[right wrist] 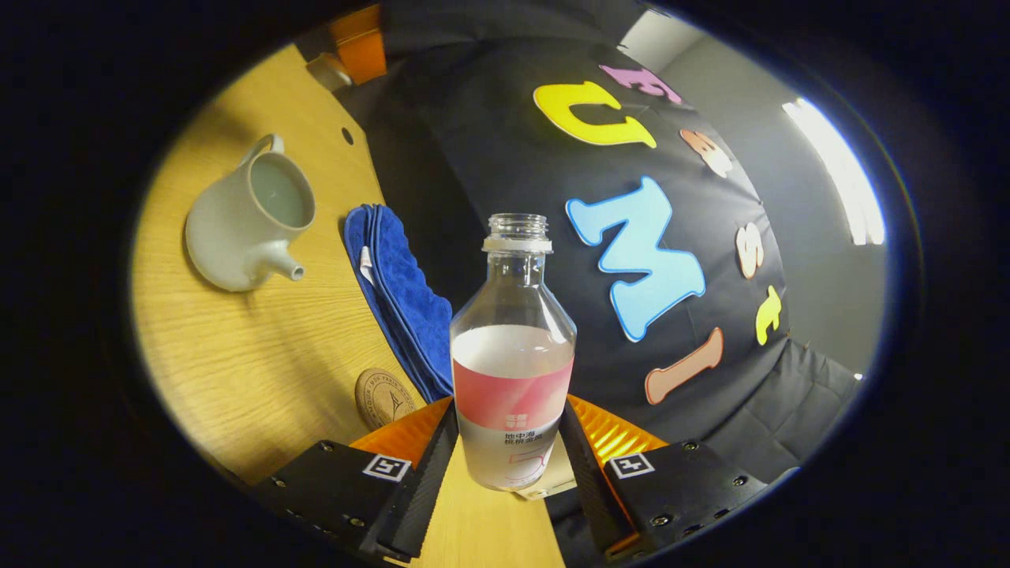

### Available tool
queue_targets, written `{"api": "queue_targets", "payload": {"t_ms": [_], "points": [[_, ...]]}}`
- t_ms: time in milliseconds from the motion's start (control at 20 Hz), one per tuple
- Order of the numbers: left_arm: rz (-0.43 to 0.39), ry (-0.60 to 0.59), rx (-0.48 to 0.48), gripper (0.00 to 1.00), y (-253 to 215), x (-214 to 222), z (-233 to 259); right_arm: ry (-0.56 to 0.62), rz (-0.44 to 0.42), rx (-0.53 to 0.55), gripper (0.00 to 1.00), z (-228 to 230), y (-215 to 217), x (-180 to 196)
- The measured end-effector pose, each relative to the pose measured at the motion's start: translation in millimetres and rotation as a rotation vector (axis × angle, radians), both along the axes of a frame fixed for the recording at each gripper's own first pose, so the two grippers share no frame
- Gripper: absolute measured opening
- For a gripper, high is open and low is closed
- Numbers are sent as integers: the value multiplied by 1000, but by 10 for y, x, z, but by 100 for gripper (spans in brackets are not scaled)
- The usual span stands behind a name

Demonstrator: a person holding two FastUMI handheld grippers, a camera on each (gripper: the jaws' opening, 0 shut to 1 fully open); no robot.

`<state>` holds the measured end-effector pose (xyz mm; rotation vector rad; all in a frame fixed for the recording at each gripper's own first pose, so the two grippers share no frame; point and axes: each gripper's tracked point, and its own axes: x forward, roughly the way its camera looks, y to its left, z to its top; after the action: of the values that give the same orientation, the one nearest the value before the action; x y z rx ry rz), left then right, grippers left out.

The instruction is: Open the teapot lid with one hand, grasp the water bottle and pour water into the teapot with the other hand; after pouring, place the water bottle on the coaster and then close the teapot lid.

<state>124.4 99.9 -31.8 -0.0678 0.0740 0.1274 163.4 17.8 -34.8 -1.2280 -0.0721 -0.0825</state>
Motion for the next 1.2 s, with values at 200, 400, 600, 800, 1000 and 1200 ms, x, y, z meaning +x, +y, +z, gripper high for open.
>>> {"api": "queue_targets", "payload": {"t_ms": [200, 400, 600, 800, 1000, 1200], "points": [[4, 2, -1, 14, 12, 6, -15, -41, 31, -128, 76, 17, 150, -8], [4, 10, -4, 14, 17, 5, -33, -78, 66, -251, 76, 39, 258, 27], [8, 9, -3, 14, 25, 13, -37, -122, 92, -368, 76, 114, 349, 41], [8, 14, -5, 14, 31, 10, -45, -163, 118, -457, 76, 183, 436, 70], [12, 17, -19, 14, 55, 16, -55, -178, 130, -493, 76, 219, 492, 80], [14, 22, -18, 14, 60, 9, -66, -192, 141, -522, 76, 250, 520, 97]]}}
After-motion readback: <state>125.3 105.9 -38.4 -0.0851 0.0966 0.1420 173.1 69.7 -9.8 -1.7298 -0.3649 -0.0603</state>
